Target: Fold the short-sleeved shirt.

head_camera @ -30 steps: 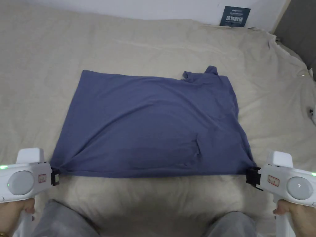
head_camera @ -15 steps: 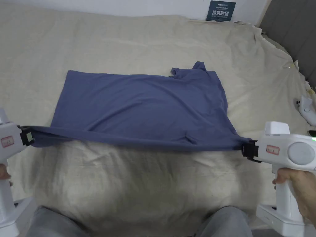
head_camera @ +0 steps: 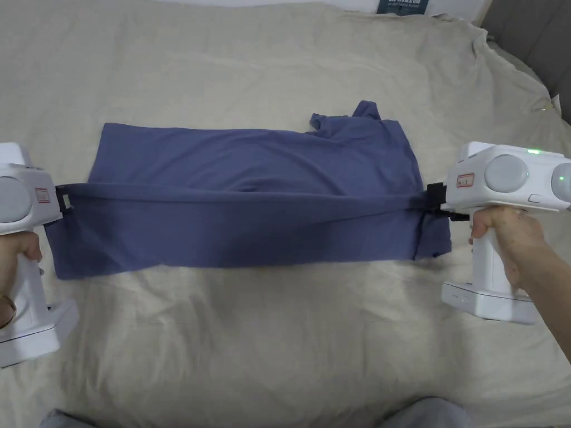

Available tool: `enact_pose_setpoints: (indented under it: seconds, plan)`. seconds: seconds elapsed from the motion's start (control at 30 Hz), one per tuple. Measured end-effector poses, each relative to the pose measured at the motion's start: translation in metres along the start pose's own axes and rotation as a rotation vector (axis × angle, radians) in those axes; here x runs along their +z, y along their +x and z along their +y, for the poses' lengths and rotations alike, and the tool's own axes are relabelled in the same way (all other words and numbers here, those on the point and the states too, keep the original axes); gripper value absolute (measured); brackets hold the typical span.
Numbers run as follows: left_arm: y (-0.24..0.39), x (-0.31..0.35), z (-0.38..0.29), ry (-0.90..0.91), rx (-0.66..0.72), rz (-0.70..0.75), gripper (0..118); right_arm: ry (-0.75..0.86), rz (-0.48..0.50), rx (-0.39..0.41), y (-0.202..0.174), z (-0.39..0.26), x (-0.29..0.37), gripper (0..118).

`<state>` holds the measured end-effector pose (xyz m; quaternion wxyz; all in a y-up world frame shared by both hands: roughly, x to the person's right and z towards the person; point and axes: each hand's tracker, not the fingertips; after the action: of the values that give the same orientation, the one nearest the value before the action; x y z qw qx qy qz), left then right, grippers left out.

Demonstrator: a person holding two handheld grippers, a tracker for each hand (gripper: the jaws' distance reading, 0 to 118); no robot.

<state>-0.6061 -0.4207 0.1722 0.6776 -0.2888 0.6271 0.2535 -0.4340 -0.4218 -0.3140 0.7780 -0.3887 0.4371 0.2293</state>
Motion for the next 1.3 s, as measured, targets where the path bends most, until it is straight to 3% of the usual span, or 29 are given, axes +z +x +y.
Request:
enact_pose_setpoints:
  seconds: [0.3,0.53,0.6,0.67,0.7,0.73,0.77,0.8,0.83,0.87,1.07,1.23,1.3]
  plan:
    - [0.032,-0.076,0.016,-0.068,-0.104,0.029,0,-0.114,-0.082,0.047,-0.02,0.021,-0.076,9]
    - [0.038,-0.1,0.011,-0.116,-0.111,0.044,3,-0.103,-0.065,-0.016,-0.022,0.027,-0.096,10]
    - [0.037,-0.098,0.01,-0.114,-0.101,0.043,13,-0.082,-0.048,-0.031,-0.023,0.029,-0.095,10]
    - [0.036,-0.095,0.01,-0.11,-0.093,0.038,50,-0.044,-0.027,-0.05,-0.022,0.033,-0.093,22]
    - [0.035,-0.092,0.011,-0.11,-0.091,0.037,73,-0.039,-0.025,-0.047,-0.022,0.035,-0.091,41]
    - [0.034,-0.089,0.012,-0.115,-0.091,0.033,93,-0.036,-0.026,-0.053,-0.024,0.037,-0.088,69]
    - [0.031,-0.086,0.013,-0.118,-0.089,0.025,93,-0.032,-0.034,-0.05,-0.022,0.039,-0.085,69]
    - [0.03,-0.082,0.013,-0.117,-0.088,0.02,100,-0.028,-0.03,-0.05,-0.02,0.041,-0.082,77]
    - [0.028,-0.078,0.013,-0.113,-0.086,0.02,115,-0.019,-0.027,-0.053,-0.019,0.043,-0.075,99]
    - [0.025,-0.072,0.014,-0.098,-0.085,0.019,118,0.01,-0.011,-0.066,-0.018,0.046,-0.066,106]
    - [0.007,-0.018,0.019,-0.002,-0.03,-0.042,118,0.18,0.02,-0.043,-0.009,0.057,0.008,106]
    - [-0.004,0.042,0.007,0.192,0.005,-0.065,118,0.38,-0.011,0.14,-0.015,0.021,0.082,106]
    - [-0.008,0.07,-0.004,0.282,0.006,-0.096,118,0.44,0.015,0.176,-0.018,-0.003,0.107,107]
